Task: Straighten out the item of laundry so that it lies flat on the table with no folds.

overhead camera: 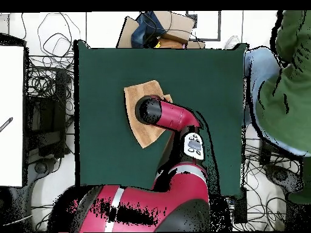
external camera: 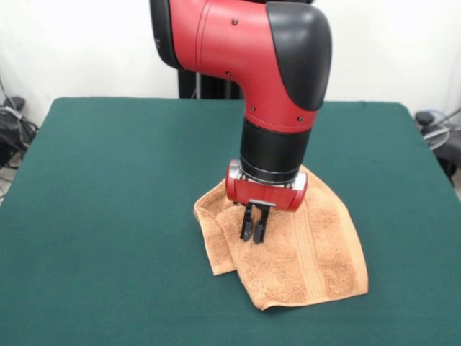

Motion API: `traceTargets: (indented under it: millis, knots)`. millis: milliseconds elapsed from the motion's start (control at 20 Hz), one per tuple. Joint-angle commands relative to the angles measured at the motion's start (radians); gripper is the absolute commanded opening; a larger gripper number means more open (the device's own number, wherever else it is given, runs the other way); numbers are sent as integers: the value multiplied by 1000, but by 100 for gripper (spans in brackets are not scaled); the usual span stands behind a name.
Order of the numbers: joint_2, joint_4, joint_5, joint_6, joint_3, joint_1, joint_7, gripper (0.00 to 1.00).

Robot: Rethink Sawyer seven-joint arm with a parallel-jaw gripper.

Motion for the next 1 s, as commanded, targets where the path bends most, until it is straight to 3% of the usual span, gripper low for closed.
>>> traceTargets:
  millis: [50,1000]
  knots:
    - [54,99,-33,1,87,-6,141,0]
    - [26,126,-17,-36,107,-22,169,0]
